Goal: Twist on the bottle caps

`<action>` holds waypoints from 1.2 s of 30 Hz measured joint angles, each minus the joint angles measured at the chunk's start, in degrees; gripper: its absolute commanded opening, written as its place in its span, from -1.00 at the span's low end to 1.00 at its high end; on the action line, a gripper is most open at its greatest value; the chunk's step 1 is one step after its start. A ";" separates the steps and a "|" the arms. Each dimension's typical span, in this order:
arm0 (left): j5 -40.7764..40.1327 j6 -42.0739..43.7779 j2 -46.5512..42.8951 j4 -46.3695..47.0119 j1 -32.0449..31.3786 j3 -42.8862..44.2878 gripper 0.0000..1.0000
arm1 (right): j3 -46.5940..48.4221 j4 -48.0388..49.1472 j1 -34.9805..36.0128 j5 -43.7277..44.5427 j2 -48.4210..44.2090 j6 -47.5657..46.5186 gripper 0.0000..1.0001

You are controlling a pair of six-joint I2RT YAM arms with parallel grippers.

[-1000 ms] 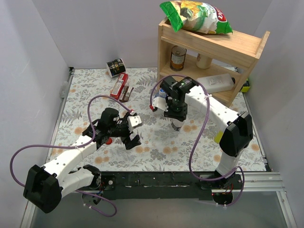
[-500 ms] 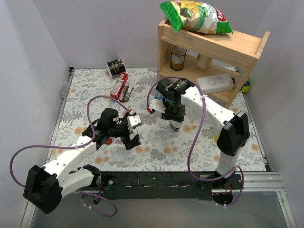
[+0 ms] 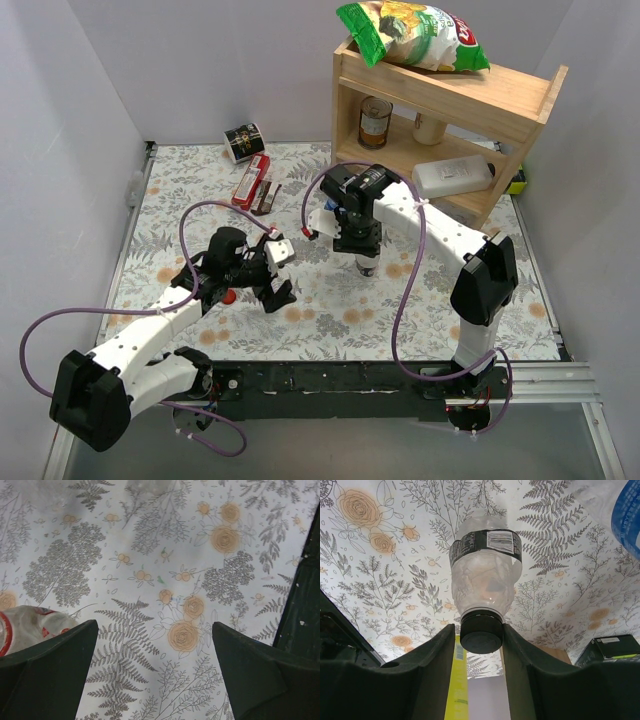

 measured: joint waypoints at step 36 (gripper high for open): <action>-23.65 -22.18 16.85 3.61 4.79 9.84 0.71 | 15.17 1.66 0.76 -3.67 0.35 3.39 0.23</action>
